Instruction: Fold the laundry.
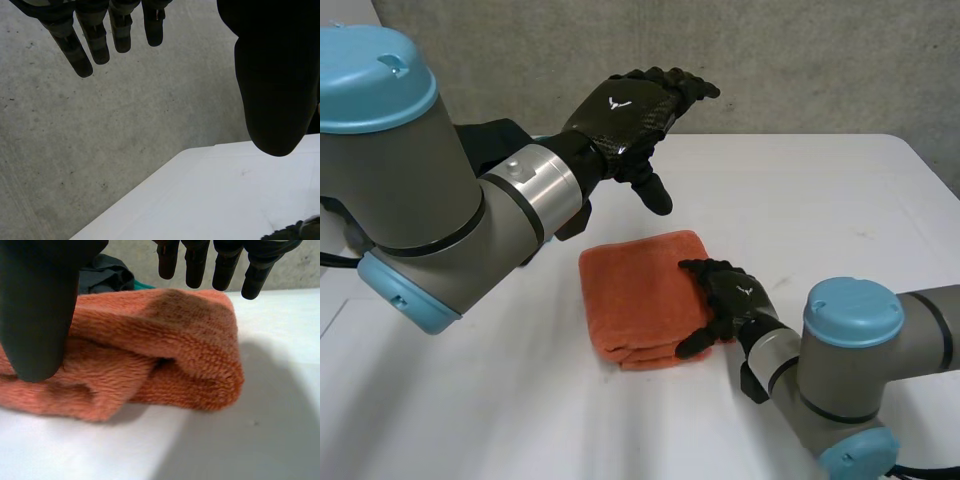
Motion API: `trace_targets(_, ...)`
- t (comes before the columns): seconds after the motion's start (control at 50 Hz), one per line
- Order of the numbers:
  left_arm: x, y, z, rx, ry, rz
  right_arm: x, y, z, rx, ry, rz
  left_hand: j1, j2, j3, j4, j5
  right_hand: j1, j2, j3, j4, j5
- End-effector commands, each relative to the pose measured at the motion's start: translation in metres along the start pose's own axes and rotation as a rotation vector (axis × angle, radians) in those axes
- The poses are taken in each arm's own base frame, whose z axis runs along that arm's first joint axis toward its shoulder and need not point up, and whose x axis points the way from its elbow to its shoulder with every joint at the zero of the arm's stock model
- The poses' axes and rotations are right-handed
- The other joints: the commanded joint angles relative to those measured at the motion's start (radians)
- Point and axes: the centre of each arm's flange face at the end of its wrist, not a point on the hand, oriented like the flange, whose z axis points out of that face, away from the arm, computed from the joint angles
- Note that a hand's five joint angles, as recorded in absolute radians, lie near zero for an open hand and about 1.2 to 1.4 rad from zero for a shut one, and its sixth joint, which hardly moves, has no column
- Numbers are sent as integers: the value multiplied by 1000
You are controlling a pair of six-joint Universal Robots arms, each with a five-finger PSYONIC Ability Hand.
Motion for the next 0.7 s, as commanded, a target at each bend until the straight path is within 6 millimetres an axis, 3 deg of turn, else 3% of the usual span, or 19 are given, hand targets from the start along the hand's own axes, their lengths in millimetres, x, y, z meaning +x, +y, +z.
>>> trace_targets(0.02, -2, 2, 0, -4, 0, -15, 6, -1, 15, 52, 64, -66, -11, -27, -34, -23, -51, 190, 210, 207, 205, 193)
trace_targets(0.08, -3, 2, 0, -1, -2, -21, 6, -6, 22, 76, 60, -97, -11, -27, -34, -23, -51, 1024, 1045, 1041, 1039, 1028)
trace_targets(0.1, -4, 1, 0, 3, -2, -24, 7, -10, 25, 95, 64, -119, -11, -27, -34, -23, -51, 1173, 1194, 1190, 1188, 1177)
trace_targets(0.16, -5, 0, 0, 9, -4, -25, 9, -16, 29, 125, 70, -139, -11, -27, -34, -23, -51, 1175, 1195, 1192, 1190, 1178)
trace_targets(0.3, -7, -1, 0, 19, 0, -31, 38, -60, 54, 307, 136, -143, -11, -27, -34, -23, -51, 1175, 1195, 1192, 1190, 1178)
trace_targets(0.38, -8, -3, 0, 27, 3, -34, 73, -88, 75, 387, 205, -136, -11, -27, -34, -23, -51, 1175, 1195, 1192, 1190, 1178)
trace_targets(0.4, -8, -3, 0, 30, 3, -36, 89, -102, 84, 424, 235, -137, -11, -27, -34, -23, -51, 1175, 1195, 1192, 1190, 1178)
trace_targets(0.56, -6, -3, 1, 38, 9, -46, 195, -148, 121, 480, 445, -109, -11, -27, -34, -23, -51, 1175, 1195, 1192, 1190, 1178)
trace_targets(0.7, -4, -2, 1, 38, 12, -49, 265, -169, 128, 511, 596, -124, -11, -27, -34, -23, -51, 1175, 1195, 1192, 1190, 1178)
